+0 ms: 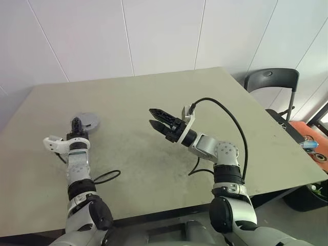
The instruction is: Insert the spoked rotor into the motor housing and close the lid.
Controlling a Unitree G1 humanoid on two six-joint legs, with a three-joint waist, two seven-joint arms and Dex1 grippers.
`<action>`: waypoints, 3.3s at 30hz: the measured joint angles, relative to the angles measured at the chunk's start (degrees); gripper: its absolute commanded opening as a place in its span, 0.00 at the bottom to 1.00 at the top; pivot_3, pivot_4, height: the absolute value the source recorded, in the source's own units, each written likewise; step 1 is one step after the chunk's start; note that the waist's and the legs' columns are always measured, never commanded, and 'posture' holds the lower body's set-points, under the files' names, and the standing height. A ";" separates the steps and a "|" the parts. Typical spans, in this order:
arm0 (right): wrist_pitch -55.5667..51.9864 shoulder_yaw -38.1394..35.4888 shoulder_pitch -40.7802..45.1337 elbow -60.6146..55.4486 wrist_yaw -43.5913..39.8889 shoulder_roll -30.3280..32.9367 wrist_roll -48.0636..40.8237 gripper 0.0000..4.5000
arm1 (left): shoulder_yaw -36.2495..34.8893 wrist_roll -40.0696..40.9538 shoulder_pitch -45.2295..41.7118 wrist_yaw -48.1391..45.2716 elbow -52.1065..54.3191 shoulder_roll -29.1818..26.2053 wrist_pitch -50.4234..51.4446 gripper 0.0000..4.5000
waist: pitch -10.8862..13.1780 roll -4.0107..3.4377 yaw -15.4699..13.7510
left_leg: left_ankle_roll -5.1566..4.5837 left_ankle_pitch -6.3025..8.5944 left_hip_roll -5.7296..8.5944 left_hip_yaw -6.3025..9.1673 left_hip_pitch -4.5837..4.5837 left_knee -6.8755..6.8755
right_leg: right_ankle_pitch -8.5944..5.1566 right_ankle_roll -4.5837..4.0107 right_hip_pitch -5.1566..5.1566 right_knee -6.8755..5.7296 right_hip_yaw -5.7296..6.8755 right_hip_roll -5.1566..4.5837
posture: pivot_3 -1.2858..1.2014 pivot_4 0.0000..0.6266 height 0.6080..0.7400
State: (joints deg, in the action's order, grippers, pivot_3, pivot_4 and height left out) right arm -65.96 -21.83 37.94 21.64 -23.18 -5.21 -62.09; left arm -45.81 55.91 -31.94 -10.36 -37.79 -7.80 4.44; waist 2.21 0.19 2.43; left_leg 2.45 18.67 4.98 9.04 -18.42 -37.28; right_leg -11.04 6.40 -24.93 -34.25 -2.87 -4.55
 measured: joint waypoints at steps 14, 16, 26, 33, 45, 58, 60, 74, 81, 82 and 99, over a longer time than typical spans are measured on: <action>0.03 1.35 -0.88 -0.06 -0.94 0.76 0.03 0.89 | -0.09 -6.76 -1.56 3.23 -8.17 -2.48 -8.08 0.48 | -0.11 0.17 0.09 | -0.01 0.00 0.00 0.01 0.04 -0.05 | 0.05 0.01 0.03 -0.07 0.01 0.00 | 0.52 0.00 1.00; 0.03 1.59 -1.13 -0.07 -1.12 0.76 0.05 0.89 | -0.07 -6.80 -1.64 3.23 -8.46 -2.56 -8.33 0.48 | -0.11 0.17 0.12 | -0.01 0.00 0.00 0.00 0.06 -0.06 | 0.06 0.01 0.05 -0.07 0.01 0.00 | 0.52 0.00 1.00; 0.16 2.69 -1.54 -0.09 -1.65 1.19 0.16 0.89 | -0.18 -7.93 -1.94 5.01 -10.53 -3.32 -9.51 0.78 | -0.14 0.17 0.15 | 0.03 -0.03 -0.01 0.00 0.17 -0.08 | 0.13 0.01 0.15 -0.09 0.01 0.03 | 0.52 0.00 1.00; 0.33 3.31 -1.67 -0.09 -1.97 1.35 0.60 0.89 | -0.08 -7.96 -2.46 5.85 -10.65 -3.42 -10.15 1.00 | -0.27 0.00 0.20 | 0.05 -0.03 -0.04 -0.01 0.38 -0.07 | 0.15 -0.01 0.35 -0.10 0.01 0.08 | 0.52 0.00 1.00; 0.47 3.59 -1.96 -0.09 -2.21 1.62 1.12 0.89 | 0.53 -13.00 -2.61 14.87 -13.02 -4.93 -16.76 1.00 | -0.31 -0.05 1.84 | -0.05 0.04 -0.45 -0.84 1.04 0.15 | 0.22 0.00 0.61 -0.08 -0.06 0.07 | 0.52 0.00 1.00; 0.56 3.98 -2.13 -0.09 -3.00 1.83 1.32 0.89 | 2.30 -19.51 -0.10 22.10 -11.76 -5.64 -21.92 1.00 | -0.30 -0.04 1.88 | -0.08 0.07 -0.62 -1.02 0.98 0.13 | 0.41 0.05 0.52 0.05 -0.05 0.12 | 0.52 0.00 1.00; 1.04 4.65 -2.18 -0.33 -3.21 2.11 2.24 0.89 | 3.43 -20.08 1.15 18.66 -9.41 -5.61 -22.26 1.00 | -0.28 0.00 1.35 | -0.08 0.07 -0.61 -1.00 0.89 0.10 | 0.41 0.04 0.49 0.06 0.02 0.12 | 0.52 0.00 1.00; 19.85 15.97 2.18 -5.54 -5.94 10.31 21.62 0.99 | 21.76 -17.54 13.16 -20.27 21.45 -11.40 -5.53 1.00 | -0.26 -0.02 0.20 | -0.10 0.08 -0.59 -1.17 0.83 0.13 | 0.40 0.03 0.49 0.15 0.06 0.15 | 0.52 0.00 1.00; 34.51 24.03 -1.47 -9.69 -12.37 13.61 32.97 0.99 | 30.49 -19.31 23.08 -35.29 34.74 -17.17 -0.87 1.00 | -0.25 -0.04 0.11 | -0.12 0.09 -0.62 -1.20 0.83 0.14 | 0.35 0.10 0.50 0.20 0.04 0.15 | 0.52 0.00 1.00; 36.20 24.58 -2.52 -10.13 -13.64 14.38 33.89 0.99 | 31.47 -20.43 24.36 -36.51 36.09 -18.12 -1.03 1.00 | -0.23 -0.05 -0.01 | -0.12 0.09 -0.62 -1.20 0.83 0.14 | 0.34 0.10 0.50 0.21 0.04 0.14 | 0.52 0.00 1.00; 47.64 29.30 -10.99 -11.45 -25.31 22.57 42.30 0.99 | 33.00 -23.99 27.86 -41.91 37.90 -23.43 -0.53 1.00 | -0.07 -0.10 -0.29 | -0.13 0.09 -0.71 -1.27 0.91 0.12 | 0.24 0.22 0.59 0.22 0.03 0.14 | 0.52 0.00 1.00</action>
State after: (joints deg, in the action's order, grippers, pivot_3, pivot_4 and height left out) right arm -18.32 7.46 26.95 10.19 -48.49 17.36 -19.79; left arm -12.81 31.92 -4.07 -52.27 0.11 -31.22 3.90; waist 2.14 0.09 2.14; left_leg 2.31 18.76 4.27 7.78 -17.50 -37.17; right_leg -10.80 6.61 -24.35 -34.03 -2.84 -4.41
